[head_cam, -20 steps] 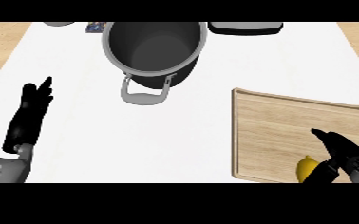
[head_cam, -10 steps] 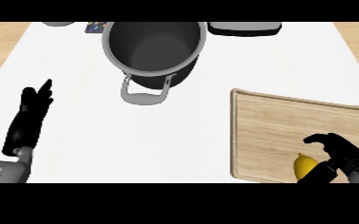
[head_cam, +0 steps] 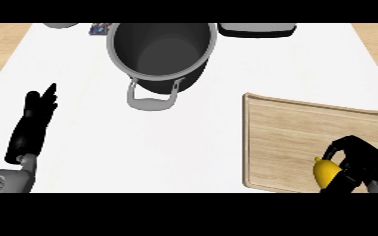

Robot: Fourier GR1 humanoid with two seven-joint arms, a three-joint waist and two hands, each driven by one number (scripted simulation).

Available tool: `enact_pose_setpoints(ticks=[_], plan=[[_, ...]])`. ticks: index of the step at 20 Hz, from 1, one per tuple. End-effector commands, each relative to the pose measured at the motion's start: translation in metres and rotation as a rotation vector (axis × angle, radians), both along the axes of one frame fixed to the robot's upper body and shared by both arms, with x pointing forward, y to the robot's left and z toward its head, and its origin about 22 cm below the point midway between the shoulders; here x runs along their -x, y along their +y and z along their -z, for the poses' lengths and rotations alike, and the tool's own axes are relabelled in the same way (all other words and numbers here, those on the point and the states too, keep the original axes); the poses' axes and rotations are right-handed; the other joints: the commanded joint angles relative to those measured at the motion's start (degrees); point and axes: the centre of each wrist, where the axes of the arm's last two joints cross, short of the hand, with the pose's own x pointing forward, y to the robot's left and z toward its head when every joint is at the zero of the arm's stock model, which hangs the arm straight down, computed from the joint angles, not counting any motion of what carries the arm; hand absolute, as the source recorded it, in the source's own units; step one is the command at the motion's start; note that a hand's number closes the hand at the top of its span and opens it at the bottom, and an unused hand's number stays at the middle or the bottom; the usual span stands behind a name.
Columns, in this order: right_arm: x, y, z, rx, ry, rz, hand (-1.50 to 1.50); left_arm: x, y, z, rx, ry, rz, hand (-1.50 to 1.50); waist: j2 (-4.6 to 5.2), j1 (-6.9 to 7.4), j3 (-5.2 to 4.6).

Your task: Pick the lemon from the tray and place it in the pot

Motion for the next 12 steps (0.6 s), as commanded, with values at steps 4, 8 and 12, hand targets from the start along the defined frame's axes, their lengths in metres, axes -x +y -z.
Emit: enact_pose_setpoints(ticks=[4,8,12], plan=[[-0.039,0.003,-0.028,0.086,-0.126,-0.172,1.50,-0.006,-0.003,-0.004,0.002,-0.014,0.016,0.00,0.54,1.02,0.44],[-0.062,0.010,-0.057,0.053,-0.411,-0.529,1.50,-0.013,-0.017,-0.008,0.009,-0.020,0.079,0.00,1.53,4.64,0.80],[-0.093,-0.008,-0.057,0.149,-0.522,-0.636,1.50,-0.016,-0.013,-0.004,0.008,-0.010,0.060,0.00,1.29,3.19,0.58]])
